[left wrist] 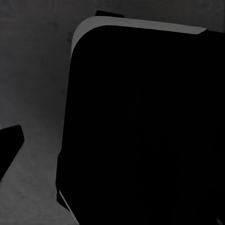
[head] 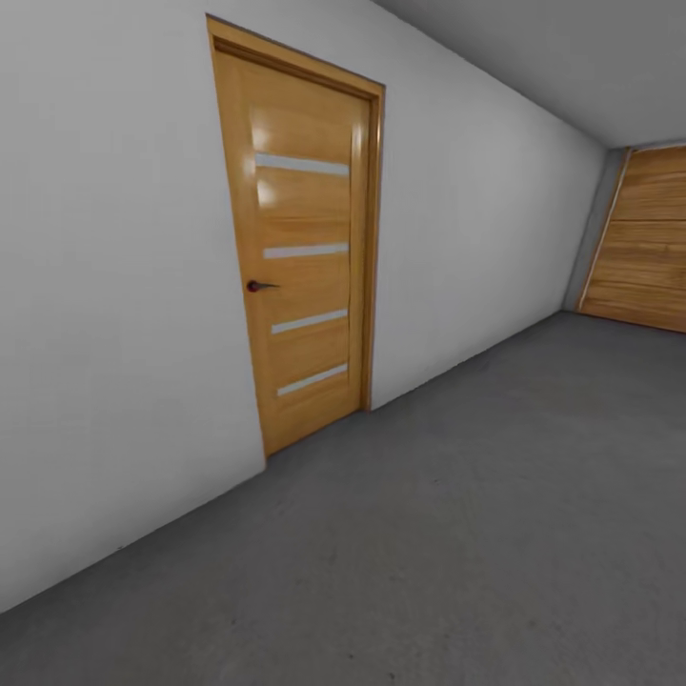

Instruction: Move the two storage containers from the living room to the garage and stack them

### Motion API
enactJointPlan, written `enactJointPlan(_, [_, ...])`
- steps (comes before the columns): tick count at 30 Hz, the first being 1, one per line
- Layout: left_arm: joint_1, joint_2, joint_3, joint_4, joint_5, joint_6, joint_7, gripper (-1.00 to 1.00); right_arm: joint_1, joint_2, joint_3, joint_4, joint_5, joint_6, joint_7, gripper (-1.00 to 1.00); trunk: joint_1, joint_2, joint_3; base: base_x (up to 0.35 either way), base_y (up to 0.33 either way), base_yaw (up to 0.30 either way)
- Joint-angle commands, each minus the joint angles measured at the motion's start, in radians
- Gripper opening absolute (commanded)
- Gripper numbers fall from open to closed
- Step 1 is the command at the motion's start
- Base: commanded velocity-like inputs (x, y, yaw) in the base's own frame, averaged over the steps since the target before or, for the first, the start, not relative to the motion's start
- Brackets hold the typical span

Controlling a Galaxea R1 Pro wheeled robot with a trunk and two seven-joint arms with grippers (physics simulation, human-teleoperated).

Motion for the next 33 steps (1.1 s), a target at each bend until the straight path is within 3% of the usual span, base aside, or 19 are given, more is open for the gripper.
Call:
enactJointPlan(1, [0.0,0.0,0.0,-0.001,0.006,-0.001,0.001,1.0,-0.001,0.0,0.0,0.001,0.0,-0.003,0.0,1.0,0.001,0.0,-0.001,0.322,-0.057,0.0])
enactJointPlan(33, [0.0,0.0,-0.003,-0.001,0.01,0.011,0.001,1.0,-0.001,-0.002,0.002,0.001,0.001,-0.004,0.0,1.0,0.001,0.0,-0.001,0.315,-0.13,0.0])
